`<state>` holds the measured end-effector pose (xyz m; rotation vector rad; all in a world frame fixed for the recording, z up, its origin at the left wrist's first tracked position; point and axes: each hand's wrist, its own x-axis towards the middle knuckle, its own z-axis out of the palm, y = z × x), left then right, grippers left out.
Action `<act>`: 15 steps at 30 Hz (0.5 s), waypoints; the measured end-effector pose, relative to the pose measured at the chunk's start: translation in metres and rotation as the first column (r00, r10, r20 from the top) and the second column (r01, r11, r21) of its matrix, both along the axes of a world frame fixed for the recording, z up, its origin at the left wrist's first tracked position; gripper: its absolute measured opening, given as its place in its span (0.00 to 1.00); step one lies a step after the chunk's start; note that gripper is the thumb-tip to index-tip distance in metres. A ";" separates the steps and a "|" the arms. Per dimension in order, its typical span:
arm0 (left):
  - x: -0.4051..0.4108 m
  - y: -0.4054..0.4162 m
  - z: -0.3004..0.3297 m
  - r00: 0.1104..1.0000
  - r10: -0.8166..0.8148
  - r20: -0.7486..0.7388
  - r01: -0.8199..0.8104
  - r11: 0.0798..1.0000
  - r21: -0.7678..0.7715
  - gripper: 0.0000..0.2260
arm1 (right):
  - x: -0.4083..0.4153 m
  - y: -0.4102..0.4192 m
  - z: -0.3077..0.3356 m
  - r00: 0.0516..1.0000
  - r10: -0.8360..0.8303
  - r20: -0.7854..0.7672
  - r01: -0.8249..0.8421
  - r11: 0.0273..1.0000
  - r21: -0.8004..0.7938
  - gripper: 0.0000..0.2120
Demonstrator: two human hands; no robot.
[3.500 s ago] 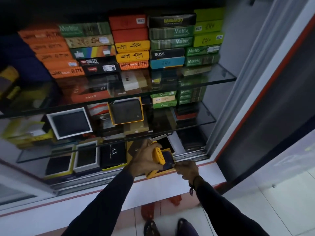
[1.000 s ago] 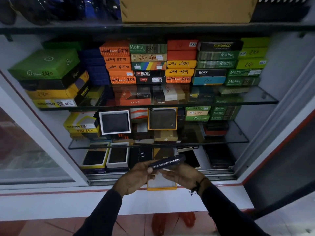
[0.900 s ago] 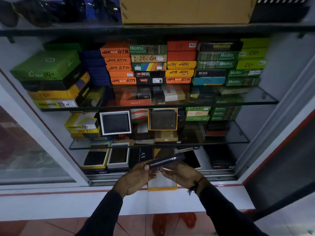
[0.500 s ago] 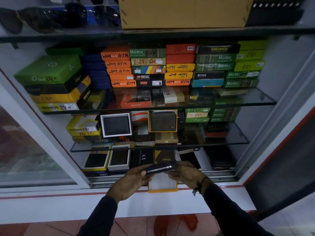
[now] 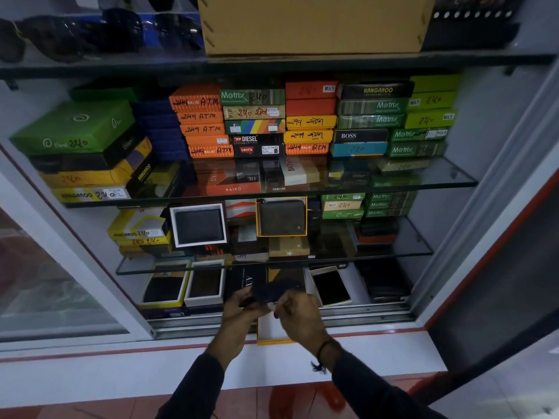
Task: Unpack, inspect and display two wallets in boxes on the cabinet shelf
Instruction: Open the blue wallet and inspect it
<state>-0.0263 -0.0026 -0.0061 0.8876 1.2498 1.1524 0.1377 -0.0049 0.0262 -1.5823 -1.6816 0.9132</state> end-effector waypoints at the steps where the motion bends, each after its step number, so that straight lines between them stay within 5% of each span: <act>1: 0.002 0.000 -0.002 1.000 0.016 0.002 -0.016 1.000 -0.003 0.22 | -0.003 -0.001 -0.001 0.999 -0.004 0.031 0.003 1.000 0.028 0.06; 10: -0.009 -0.009 -0.007 0.999 -0.021 -0.030 0.022 1.000 0.010 0.21 | 0.016 -0.001 0.005 0.966 0.028 0.256 -0.059 0.992 0.113 0.08; 15: -0.026 -0.009 0.004 0.990 -0.117 0.081 0.117 0.993 0.005 0.24 | 0.062 0.019 0.019 0.885 0.093 0.456 -0.170 0.977 0.131 0.08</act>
